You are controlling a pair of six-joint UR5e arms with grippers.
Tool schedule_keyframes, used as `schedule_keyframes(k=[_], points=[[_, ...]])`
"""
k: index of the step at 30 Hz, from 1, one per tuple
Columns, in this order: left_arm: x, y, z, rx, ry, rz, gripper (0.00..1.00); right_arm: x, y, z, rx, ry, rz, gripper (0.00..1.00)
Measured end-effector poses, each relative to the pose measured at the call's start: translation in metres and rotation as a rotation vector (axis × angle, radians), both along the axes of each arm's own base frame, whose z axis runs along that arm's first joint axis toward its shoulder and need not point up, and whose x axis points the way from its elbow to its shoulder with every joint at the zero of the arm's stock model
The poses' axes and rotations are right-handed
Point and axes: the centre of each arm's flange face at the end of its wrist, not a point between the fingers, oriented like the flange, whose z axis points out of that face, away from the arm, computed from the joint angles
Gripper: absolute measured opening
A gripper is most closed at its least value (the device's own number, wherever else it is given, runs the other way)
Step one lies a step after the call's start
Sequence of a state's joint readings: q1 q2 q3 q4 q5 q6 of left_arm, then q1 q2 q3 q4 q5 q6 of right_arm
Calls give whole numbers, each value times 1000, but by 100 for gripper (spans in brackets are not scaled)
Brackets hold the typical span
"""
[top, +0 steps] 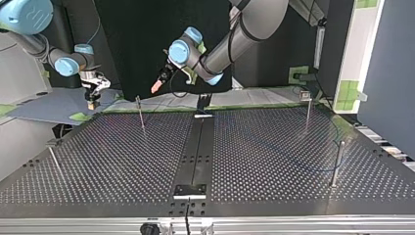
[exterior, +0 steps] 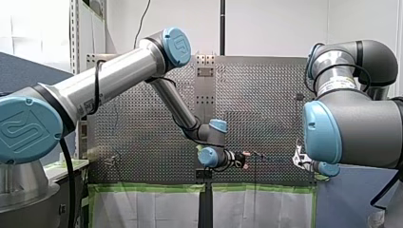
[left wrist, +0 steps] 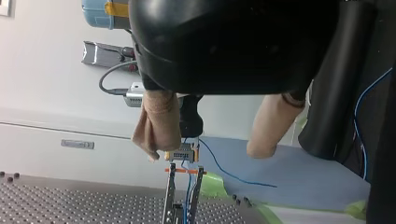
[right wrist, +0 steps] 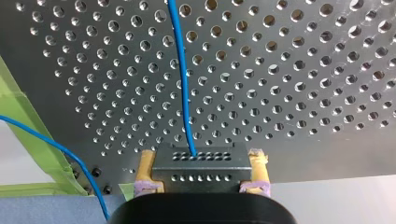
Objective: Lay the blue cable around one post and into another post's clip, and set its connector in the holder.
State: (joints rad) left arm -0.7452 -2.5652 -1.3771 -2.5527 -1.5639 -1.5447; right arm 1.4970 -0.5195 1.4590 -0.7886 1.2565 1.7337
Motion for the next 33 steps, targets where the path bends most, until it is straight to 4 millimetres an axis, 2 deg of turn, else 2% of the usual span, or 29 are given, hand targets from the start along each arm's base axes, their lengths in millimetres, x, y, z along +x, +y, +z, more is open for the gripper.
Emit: schedule_keyframes(k=[23,27,33], points=[[1,5,0,27,1,32,100,0,0,0,2,0,-1,0],[-5,8,6,65,0,38,100,0,0,0,3,0,-1,0],[-7,21,24,80,-31,84,100,0,0,0,1,0,-1,0]])
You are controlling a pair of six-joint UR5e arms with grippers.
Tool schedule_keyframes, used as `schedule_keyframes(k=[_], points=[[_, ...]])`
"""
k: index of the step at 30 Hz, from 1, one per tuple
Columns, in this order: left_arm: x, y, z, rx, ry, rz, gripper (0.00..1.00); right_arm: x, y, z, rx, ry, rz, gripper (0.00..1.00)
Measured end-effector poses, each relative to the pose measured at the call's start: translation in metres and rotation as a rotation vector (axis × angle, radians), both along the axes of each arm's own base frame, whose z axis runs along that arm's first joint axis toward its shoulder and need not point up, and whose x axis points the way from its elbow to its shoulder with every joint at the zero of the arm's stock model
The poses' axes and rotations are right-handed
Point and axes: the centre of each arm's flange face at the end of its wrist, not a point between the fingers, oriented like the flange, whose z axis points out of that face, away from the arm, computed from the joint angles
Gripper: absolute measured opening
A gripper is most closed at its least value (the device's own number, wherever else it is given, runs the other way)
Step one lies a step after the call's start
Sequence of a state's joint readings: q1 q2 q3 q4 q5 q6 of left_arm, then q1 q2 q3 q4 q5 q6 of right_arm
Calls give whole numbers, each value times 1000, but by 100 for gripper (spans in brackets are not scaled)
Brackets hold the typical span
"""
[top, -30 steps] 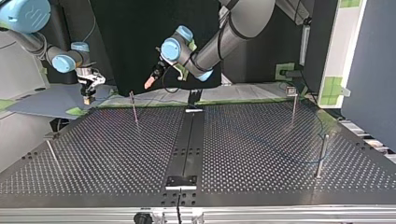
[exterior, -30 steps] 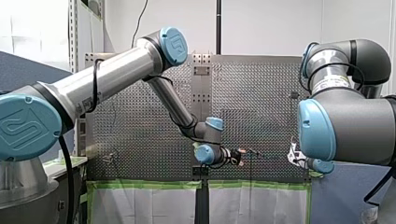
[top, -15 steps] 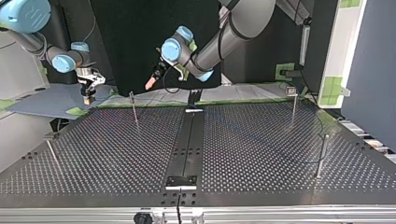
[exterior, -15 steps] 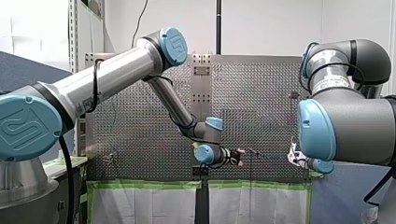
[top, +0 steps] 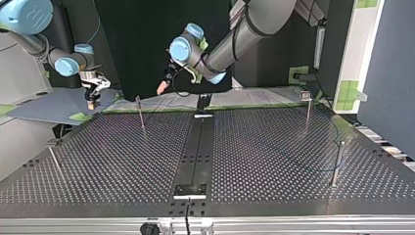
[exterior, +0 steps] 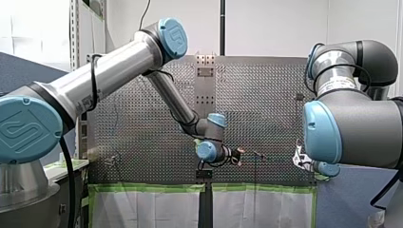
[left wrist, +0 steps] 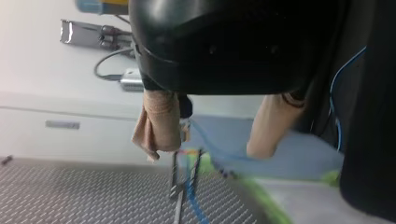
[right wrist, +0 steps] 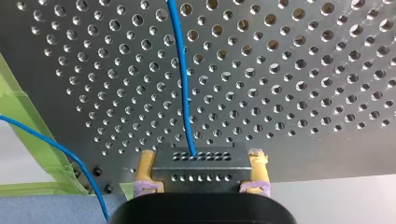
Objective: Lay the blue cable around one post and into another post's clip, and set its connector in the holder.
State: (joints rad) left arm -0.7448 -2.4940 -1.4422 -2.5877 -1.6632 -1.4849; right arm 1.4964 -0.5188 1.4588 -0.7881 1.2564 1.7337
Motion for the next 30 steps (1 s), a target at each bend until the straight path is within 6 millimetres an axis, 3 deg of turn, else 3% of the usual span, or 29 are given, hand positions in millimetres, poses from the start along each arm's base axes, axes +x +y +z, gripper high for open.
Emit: schedule_keyframes(k=[21,30], points=[[0,49,74,-175,-109,224,100,3,1,-1,4,-9,3,0],[-10,67,101,-279,-136,302,100,3,1,-1,8,-13,2,0]])
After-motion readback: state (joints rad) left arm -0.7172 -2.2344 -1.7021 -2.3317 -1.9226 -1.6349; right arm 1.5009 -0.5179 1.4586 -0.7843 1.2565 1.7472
